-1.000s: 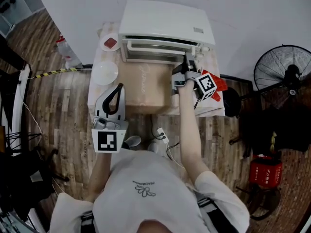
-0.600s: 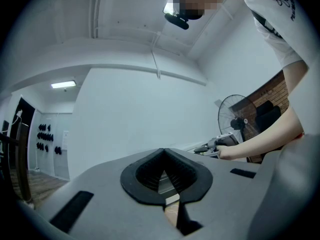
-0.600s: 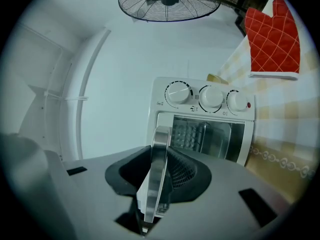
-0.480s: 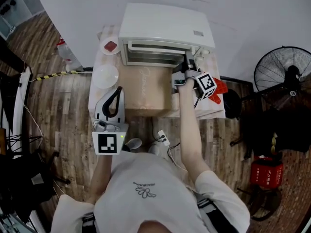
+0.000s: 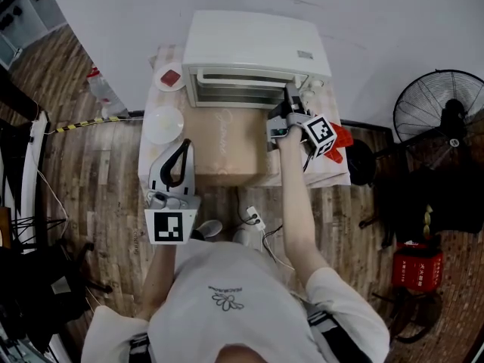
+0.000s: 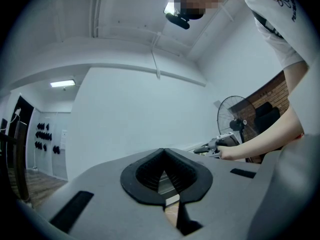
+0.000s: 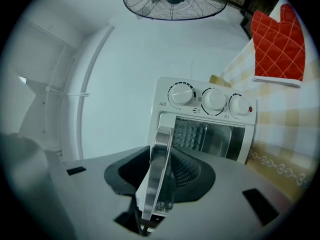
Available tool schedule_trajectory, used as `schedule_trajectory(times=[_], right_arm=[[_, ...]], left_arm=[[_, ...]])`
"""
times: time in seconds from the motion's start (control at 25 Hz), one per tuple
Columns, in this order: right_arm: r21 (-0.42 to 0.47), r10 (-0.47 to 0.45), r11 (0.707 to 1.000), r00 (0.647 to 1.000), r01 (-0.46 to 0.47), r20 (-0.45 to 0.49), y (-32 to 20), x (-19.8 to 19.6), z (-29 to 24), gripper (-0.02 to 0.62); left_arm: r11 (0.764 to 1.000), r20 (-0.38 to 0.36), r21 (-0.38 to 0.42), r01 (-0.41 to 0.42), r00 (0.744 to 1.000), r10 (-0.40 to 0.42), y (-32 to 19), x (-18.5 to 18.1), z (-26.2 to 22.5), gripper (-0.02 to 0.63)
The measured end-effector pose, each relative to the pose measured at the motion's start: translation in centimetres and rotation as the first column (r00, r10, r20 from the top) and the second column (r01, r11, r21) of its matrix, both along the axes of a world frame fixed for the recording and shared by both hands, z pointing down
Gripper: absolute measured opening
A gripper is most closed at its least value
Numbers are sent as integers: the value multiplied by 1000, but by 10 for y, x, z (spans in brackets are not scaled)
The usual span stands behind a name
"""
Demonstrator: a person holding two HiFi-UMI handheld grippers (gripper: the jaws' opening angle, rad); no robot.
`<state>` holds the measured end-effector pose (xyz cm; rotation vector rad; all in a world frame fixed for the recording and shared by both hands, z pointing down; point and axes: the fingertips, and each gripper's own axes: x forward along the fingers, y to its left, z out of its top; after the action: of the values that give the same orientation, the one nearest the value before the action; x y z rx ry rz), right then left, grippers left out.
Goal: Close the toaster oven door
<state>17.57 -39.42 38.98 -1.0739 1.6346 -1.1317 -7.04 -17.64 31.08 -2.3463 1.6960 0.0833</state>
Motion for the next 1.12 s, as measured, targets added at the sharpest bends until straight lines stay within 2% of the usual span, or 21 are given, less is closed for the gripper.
schedule_trajectory(times=[0.16, 0.36, 0.52, 0.64, 0.72, 0.8, 0.96, 1.12], right_arm=[[-4, -6, 1000, 1000, 6, -1, 4, 0, 1, 103], [6, 0, 1000, 996, 1, -91, 19, 4, -10, 107], [36, 17, 999, 978, -10, -209, 35, 7, -30, 107], [81, 42, 997, 936, -14, -348, 52, 6, -50, 107], [115, 70, 993, 885, -19, -461, 69, 3, -61, 107], [151, 108, 988, 807, -24, -581, 87, 0, -72, 107], [237, 203, 971, 601, -23, -773, 122, -7, -90, 107], [291, 273, 956, 404, -17, -873, 159, -17, -96, 94]], left_arm=[[1000, -15, -3, -9, 1000, 9, -4, 0, -1, 15], [999, -15, 21, -43, 999, 43, -2, 8, -6, 15], [997, -14, 18, -70, 997, 70, 0, 17, -8, 15], [996, -18, 25, -87, 996, 87, 2, 23, -11, 15], [994, -19, 41, -97, 995, 98, 3, 26, -15, 15], [993, -20, 53, -104, 994, 105, 3, 29, -19, 15], [992, -34, 56, -111, 993, 113, 1, 33, -22, 15], [990, -45, 58, -129, 990, 132, 3, 36, -24, 15]])
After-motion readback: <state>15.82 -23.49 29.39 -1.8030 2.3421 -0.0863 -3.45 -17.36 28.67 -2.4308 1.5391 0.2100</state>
